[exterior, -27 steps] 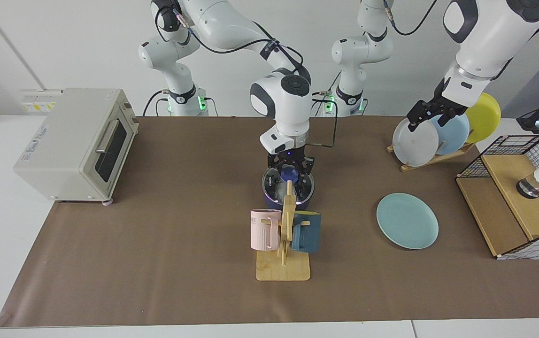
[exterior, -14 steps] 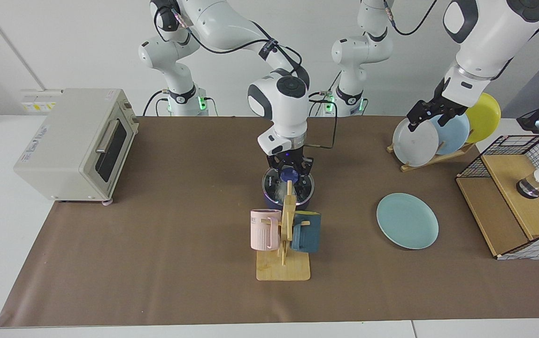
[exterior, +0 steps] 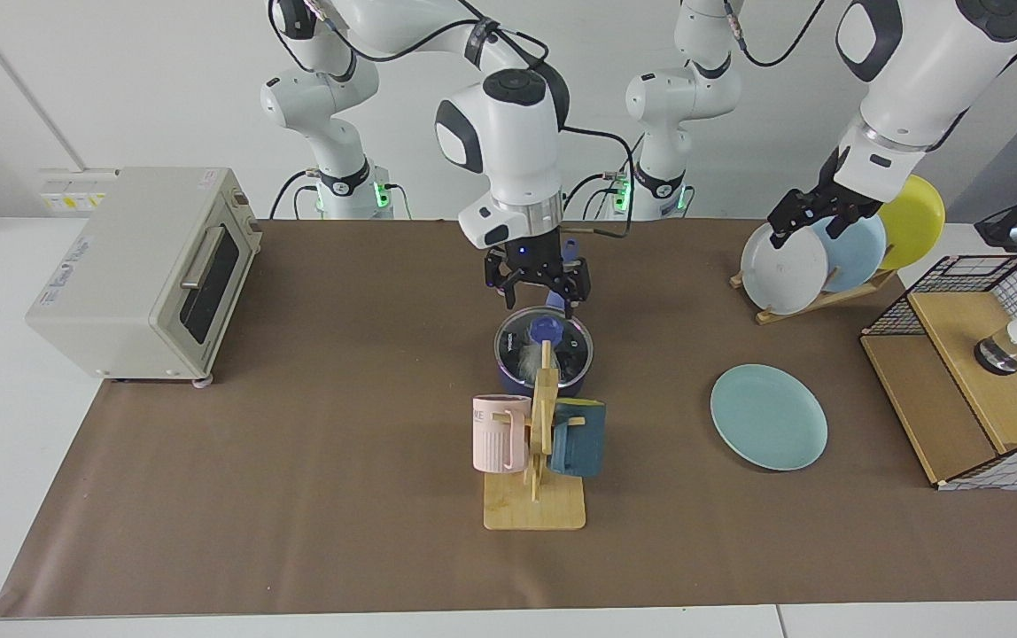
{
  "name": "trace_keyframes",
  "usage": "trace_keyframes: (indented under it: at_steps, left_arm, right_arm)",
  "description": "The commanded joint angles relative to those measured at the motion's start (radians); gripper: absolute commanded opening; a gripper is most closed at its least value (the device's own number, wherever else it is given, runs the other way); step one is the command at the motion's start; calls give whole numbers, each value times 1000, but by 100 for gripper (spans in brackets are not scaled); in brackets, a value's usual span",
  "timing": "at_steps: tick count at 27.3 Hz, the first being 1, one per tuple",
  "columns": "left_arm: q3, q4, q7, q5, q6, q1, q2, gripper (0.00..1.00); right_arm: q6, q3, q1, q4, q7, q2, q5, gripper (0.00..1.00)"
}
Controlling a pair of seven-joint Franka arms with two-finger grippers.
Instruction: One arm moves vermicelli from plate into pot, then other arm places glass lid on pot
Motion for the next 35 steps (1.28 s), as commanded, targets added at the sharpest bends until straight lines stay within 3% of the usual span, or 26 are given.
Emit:
trace_keyframes:
  at_steps: [1,15,20,29,35]
  left_arm:
    - [0,16,-9,-5,-25,1,-2,100]
    - [2,18,-9,-5,-25,1,-2,100]
    - [2,16,-9,-5,-25,1,-2,100]
    - [2,18,-9,-5,-25,1,-2,100]
    - [2,16,-9,-5,-25,1,-2,100]
  right_arm:
    - [-89,11,-95,-21,-201,-51,17,100]
    - [-304,17,-381,-30,-738,-134,6,100]
    - [-309,23,-469,-27,-767,-146,24,100]
    - [-339,20,-518,-45,-772,-234,-11,100]
    - [-298,19,-541,-188,-847,-353,-19,100]
